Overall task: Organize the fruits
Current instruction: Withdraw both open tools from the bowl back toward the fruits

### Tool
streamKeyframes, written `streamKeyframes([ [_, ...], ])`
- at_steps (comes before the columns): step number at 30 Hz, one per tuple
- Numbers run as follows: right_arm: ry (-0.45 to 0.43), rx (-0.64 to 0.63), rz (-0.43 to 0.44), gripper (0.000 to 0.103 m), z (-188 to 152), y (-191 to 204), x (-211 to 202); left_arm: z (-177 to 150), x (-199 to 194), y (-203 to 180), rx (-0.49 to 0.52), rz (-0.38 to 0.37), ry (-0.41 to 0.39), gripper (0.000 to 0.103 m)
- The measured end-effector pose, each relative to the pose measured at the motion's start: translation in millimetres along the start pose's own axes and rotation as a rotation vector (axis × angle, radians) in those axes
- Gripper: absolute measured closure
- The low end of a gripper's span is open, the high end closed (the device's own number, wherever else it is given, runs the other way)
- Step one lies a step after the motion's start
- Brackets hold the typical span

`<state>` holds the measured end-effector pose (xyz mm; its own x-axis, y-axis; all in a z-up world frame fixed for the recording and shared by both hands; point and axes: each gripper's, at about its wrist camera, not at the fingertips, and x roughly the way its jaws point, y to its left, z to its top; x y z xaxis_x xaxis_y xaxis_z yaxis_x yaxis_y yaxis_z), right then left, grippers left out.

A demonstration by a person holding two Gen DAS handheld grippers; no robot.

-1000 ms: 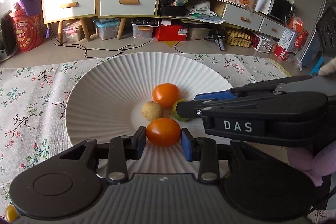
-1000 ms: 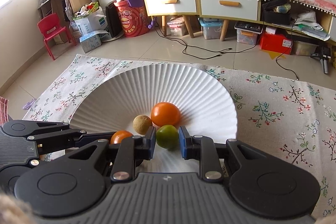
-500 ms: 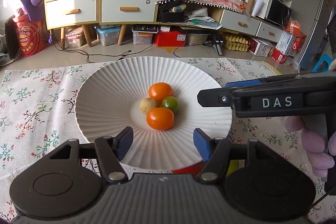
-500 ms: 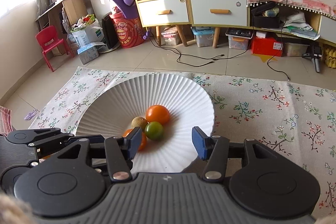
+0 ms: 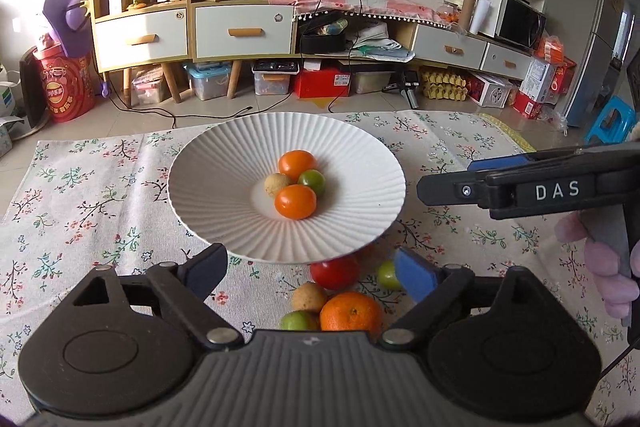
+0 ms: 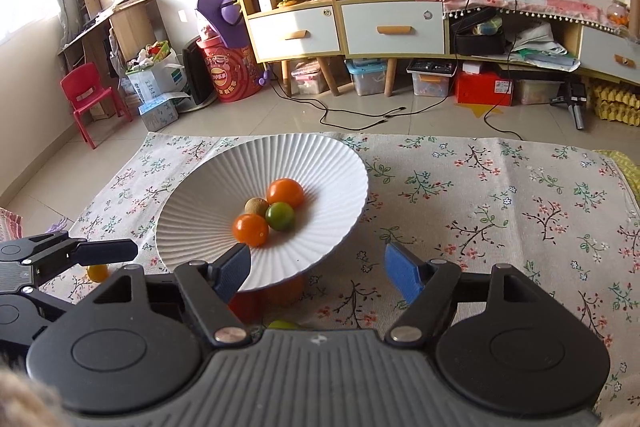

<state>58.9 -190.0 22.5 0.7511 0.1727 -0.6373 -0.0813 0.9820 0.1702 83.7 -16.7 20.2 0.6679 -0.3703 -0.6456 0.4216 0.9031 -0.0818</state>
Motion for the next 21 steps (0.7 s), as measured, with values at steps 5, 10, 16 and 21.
streamKeyframes([
  [5,-0.005,-0.010,-0.003,0.021,-8.9,2.7,-12.7,-10.4,-13.7,-1.9,0.004,0.004,0.010,0.004],
  [10,-0.015,-0.008,-0.004,0.013,-24.2,3.0,-23.8,-21.5,-24.0,-3.5,0.012,0.014,0.027,0.004],
  [16,0.000,-0.008,-0.024,0.009,-41.6,4.3,-29.9,-39.7,-30.0,0.4,-0.008,0.031,0.038,0.004],
  [21,0.006,-0.021,-0.015,0.008,-56.2,12.1,-35.9,-53.8,-32.3,1.4,-0.031,0.012,0.065,0.004],
])
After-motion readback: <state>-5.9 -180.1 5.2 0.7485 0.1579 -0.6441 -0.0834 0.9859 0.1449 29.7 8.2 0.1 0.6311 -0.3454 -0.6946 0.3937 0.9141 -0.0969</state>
